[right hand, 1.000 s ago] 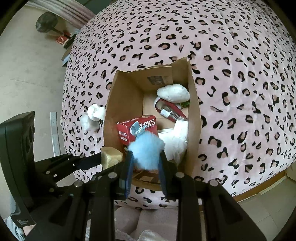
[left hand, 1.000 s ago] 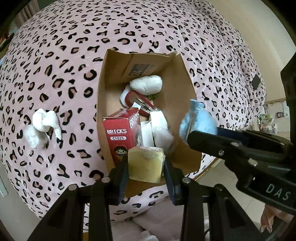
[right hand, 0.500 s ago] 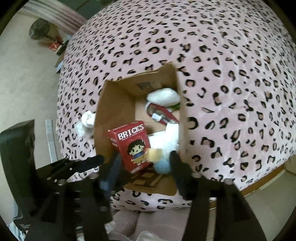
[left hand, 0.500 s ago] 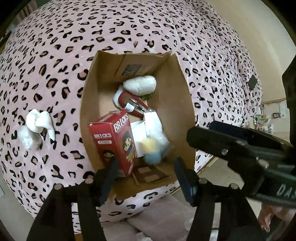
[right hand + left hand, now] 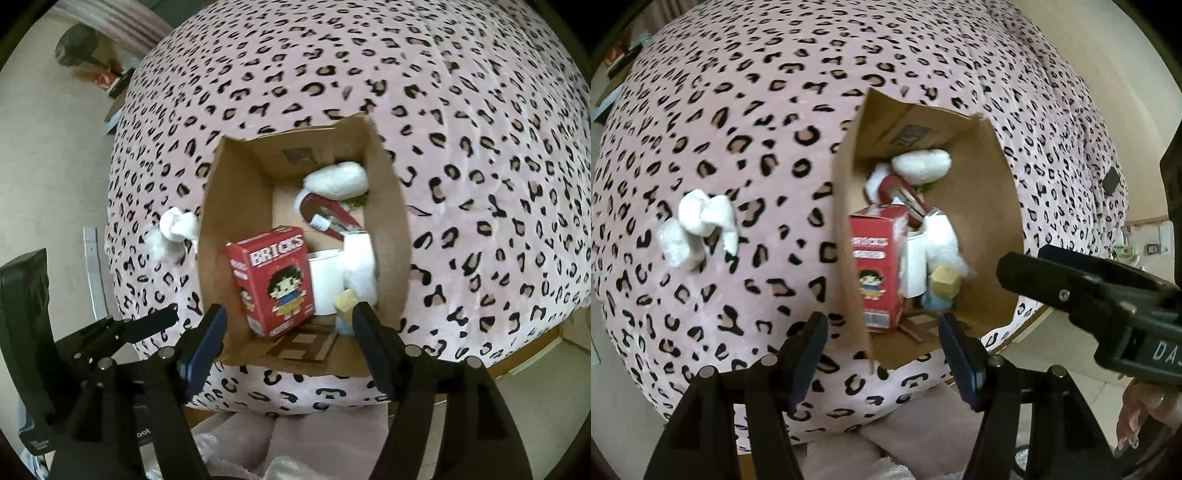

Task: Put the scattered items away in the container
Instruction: 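Withdraw both grippers from the box toward the last items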

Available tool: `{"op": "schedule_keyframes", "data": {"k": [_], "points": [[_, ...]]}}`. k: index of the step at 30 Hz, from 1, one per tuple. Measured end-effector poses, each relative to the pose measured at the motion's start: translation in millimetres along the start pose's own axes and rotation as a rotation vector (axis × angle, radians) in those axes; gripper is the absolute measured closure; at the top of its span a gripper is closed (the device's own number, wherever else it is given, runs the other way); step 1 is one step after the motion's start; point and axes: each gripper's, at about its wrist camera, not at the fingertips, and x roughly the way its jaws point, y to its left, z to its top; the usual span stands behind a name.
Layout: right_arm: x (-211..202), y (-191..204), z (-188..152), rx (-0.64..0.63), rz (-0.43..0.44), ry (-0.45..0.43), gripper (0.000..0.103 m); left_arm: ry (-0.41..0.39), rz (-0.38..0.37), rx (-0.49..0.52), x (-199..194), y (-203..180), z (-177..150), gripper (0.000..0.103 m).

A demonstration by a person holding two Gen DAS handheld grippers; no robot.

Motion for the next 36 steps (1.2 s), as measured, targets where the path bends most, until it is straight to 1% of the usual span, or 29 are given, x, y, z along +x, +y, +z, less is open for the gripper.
{"op": "schedule_keyframes", "data": {"k": [7,11,13,17,19,23,27,30,33,36], "points": [[8.9,33.7,-6.8,-0.108,-0.010,0.085,0.031,-0.011,0.007,-0.058,-9.2,29.1,-12.6,0.039],[15.2,50.1,-11.3,-0.155,-0.015,0.127,0.029,-0.009,0.005,-0.125,-11.2,57.9,-22.2,0.039],[19.4,59.7,-14.4,-0.180,-0.018,0.149,0.027,-0.008,0.007,-0.182,-12.0,79.2,-28.2,0.039],[29.7,84.4,-20.8,-0.252,-0.024,0.186,0.027,-0.012,-0.001,-0.316,-14.7,129.0,-42.3,0.039],[36.1,100.3,-23.0,-0.303,-0.029,0.202,0.027,-0.015,-0.005,-0.391,-16.4,156.5,-50.5,0.039],[54.6,135.8,-22.0,-0.419,-0.029,0.245,0.026,-0.017,-0.017,-0.500,-17.0,199.3,-64.6,0.039],[90.6,174.2,-14.2,-0.553,-0.068,0.302,0.026,-0.009,-0.035,-0.583,-11.7,233.3,-73.7,0.039],[133.1,199.4,-5.0,-0.652,-0.119,0.352,0.026,-0.001,-0.051,-0.628,-6.0,253.9,-75.9,0.039],[174.4,215.1,3.9,-0.738,-0.165,0.414,0.026,0.009,-0.066,-0.662,1.6,269.1,-77.4,0.039],[215.5,233.2,12.4,-0.830,-0.206,0.459,0.026,0.023,-0.081,-0.704,8.5,285.2,-79.4,0.039]]}}
